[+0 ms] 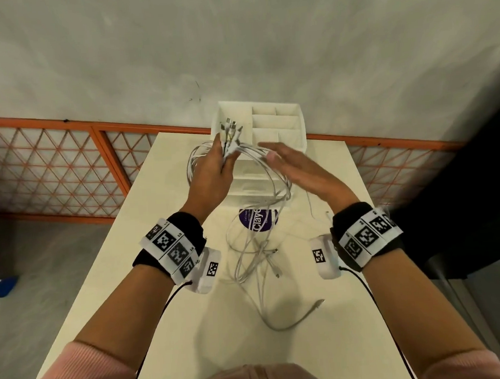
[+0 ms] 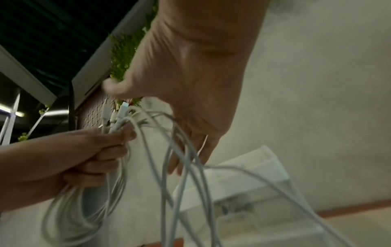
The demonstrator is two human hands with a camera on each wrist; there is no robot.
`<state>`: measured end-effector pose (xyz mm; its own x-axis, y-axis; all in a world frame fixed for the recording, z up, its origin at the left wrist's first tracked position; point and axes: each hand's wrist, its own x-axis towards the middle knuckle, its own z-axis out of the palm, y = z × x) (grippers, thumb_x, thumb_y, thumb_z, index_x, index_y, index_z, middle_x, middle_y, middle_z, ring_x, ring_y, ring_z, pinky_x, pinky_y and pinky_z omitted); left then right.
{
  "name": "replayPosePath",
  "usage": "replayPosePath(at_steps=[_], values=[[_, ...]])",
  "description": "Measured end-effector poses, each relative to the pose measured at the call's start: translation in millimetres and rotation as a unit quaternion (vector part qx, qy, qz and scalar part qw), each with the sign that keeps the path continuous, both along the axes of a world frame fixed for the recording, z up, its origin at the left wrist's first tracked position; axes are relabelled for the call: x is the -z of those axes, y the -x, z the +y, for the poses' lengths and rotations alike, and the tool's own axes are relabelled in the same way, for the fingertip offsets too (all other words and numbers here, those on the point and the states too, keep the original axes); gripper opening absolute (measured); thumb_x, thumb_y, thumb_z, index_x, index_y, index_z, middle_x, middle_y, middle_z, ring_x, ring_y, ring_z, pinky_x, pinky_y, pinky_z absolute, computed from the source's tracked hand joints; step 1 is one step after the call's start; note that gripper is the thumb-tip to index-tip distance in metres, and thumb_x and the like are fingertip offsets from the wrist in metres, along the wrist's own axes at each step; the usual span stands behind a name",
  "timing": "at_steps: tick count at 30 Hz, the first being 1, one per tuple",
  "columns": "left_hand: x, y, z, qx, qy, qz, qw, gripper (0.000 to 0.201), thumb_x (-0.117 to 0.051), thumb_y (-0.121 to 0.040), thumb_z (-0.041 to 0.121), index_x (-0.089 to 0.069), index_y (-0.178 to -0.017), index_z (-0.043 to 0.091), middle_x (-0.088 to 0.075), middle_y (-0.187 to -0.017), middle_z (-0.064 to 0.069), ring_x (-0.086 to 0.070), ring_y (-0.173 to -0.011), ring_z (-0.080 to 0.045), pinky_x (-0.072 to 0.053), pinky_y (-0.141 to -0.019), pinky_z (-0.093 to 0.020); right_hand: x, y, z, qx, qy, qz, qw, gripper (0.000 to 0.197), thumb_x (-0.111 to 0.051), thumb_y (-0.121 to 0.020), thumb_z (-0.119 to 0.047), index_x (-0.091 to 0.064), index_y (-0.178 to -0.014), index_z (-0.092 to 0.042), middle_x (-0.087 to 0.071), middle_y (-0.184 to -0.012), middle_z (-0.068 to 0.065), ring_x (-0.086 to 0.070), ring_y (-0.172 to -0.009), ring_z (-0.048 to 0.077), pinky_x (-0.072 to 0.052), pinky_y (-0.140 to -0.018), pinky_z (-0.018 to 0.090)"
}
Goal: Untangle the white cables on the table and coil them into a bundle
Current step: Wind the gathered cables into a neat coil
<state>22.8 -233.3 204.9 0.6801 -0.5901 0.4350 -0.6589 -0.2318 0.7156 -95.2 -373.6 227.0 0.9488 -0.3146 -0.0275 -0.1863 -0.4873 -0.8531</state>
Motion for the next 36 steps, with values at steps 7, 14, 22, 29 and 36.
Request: replayPosePath(at_steps=[7,14,22,29,36], values=[[-7.6,-9.8,6.9,-0.07,0.057,0.031,0.995,0.042,-0.044,-0.098,0.019,-0.04,-0.133,-0.005,-0.06,-0.087,-0.023,-0.052,-0.078,-0.03,-0.035,-0.068,-0.029,57.9,0.1,-8.1,-0.035,-0.119,0.009,0.992,0.012,-0.055,-0.094,-0.023,-0.063,-0.089,-0.016,-0.068,-0.083,0.012,-0.069,-0.085,0.016,-0.046,-0.083,0.021],[7.1,-26.3,15.8,-0.137,0.07,0.053,0.987,0.035,-0.044,-0.098,0.016,-0.047,-0.123,-0.008,-0.063,-0.096,-0.028,-0.057,-0.081,-0.037,-0.03,-0.061,-0.023,49.5,6.3,-17.9,-0.037,-0.131,0.057,0.989,0.054,-0.054,-0.081,-0.056,-0.04,-0.048,-0.016,-0.057,-0.053,-0.002,-0.07,-0.077,0.02,-0.042,-0.101,0.036],[14.1,-33.1,27.6,-0.198,0.097,0.094,0.971,0.034,-0.043,-0.098,0.016,-0.046,-0.125,-0.004,-0.057,-0.09,-0.01,-0.049,-0.069,-0.019,-0.032,-0.062,-0.019,45.7,17.3,-56.5,0.053,0.066,0.135,0.987,0.036,-0.069,-0.081,-0.041,-0.053,-0.062,-0.015,-0.061,-0.057,0.002,-0.058,-0.054,0.009,-0.041,-0.064,0.025],[29.3,-33.5,29.3,-0.14,0.061,0.112,0.982,0.022,-0.047,-0.097,0.022,-0.051,-0.1,0.0,-0.055,-0.073,-0.02,-0.043,-0.062,-0.028,-0.036,-0.059,-0.031,38.9,19.0,-77.4,0.198,0.187,-0.072,0.96,0.042,-0.069,-0.082,-0.035,-0.041,-0.06,-0.014,-0.037,-0.053,-0.002,-0.033,-0.05,0.012,-0.027,-0.05,0.022],[43.5,-32.7,43.5,0.015,-0.177,0.133,0.975,0.023,-0.067,-0.085,0.022,-0.061,-0.096,0.003,-0.06,-0.076,-0.003,-0.048,-0.062,-0.012,-0.033,-0.053,-0.016,70.4,41.0,-79.6,-0.042,0.249,0.397,0.882,0.036,-0.082,-0.067,-0.035,-0.056,-0.083,-0.014,-0.058,-0.089,0.001,-0.052,-0.079,0.016,-0.04,-0.068,0.027]])
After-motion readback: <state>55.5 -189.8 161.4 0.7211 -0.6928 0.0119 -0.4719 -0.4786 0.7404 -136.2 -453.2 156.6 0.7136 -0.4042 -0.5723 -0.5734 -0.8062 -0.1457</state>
